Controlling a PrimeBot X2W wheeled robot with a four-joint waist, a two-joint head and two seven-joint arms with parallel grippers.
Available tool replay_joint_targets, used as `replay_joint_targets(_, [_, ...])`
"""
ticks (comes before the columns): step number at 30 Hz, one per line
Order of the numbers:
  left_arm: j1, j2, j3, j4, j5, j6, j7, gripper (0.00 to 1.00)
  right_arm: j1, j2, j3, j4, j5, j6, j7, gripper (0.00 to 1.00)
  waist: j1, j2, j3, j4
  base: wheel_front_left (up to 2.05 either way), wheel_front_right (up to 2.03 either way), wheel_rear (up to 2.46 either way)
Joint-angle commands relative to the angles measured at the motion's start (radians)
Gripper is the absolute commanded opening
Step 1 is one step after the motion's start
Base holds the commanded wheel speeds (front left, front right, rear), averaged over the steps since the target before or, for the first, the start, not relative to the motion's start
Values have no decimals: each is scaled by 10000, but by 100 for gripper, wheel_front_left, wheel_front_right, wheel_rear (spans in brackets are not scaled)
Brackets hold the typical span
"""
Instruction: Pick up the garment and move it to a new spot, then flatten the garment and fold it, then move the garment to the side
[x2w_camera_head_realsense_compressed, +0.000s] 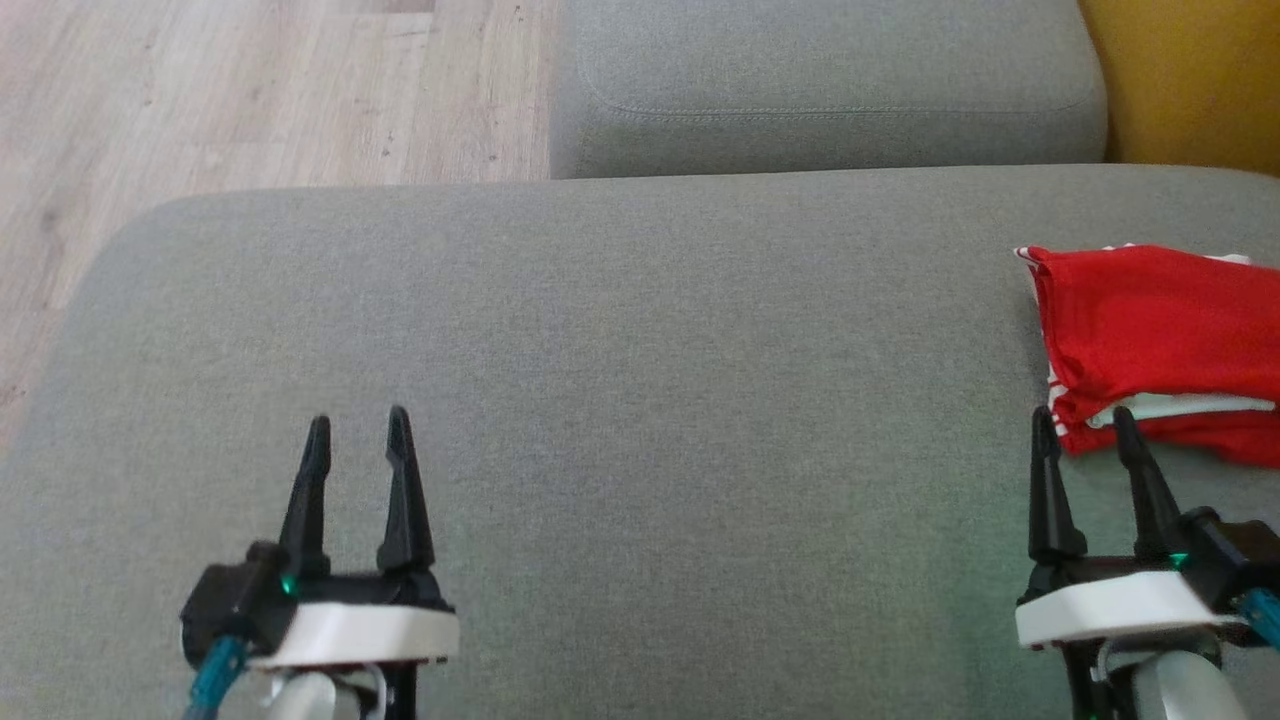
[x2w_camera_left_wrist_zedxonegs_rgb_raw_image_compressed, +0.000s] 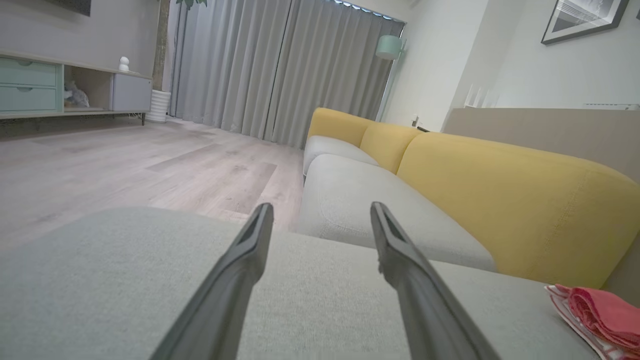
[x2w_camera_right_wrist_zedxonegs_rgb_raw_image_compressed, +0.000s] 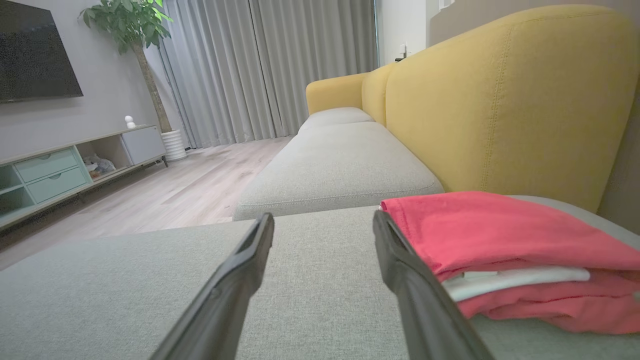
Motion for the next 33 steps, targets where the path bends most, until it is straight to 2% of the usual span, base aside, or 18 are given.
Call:
replay_joint_targets(1, [-124, 33, 363, -320, -12, 43, -61, 100, -228, -56, 268, -508, 52, -7, -132, 100, 0, -1, -9, -12, 0, 0, 0])
replay_joint_targets(17, [-248, 33, 185, 503, 255, 153, -61, 100, -165, -55, 452, -663, 171, -7, -136, 100, 0, -1, -76, -134, 0, 0, 0])
replay_joint_targets(24, [-364, 33, 179, 789, 386, 370, -61, 100, -170, -55, 519, -610, 137, -7, -137, 100, 0, -1, -102, -164, 0, 0, 0])
replay_joint_targets(33, [-540, 33, 114, 1285, 90, 510, -61, 100, -167, -55, 581, -556, 89, -7, -137, 100, 0, -1, -74, -182, 0, 0, 0])
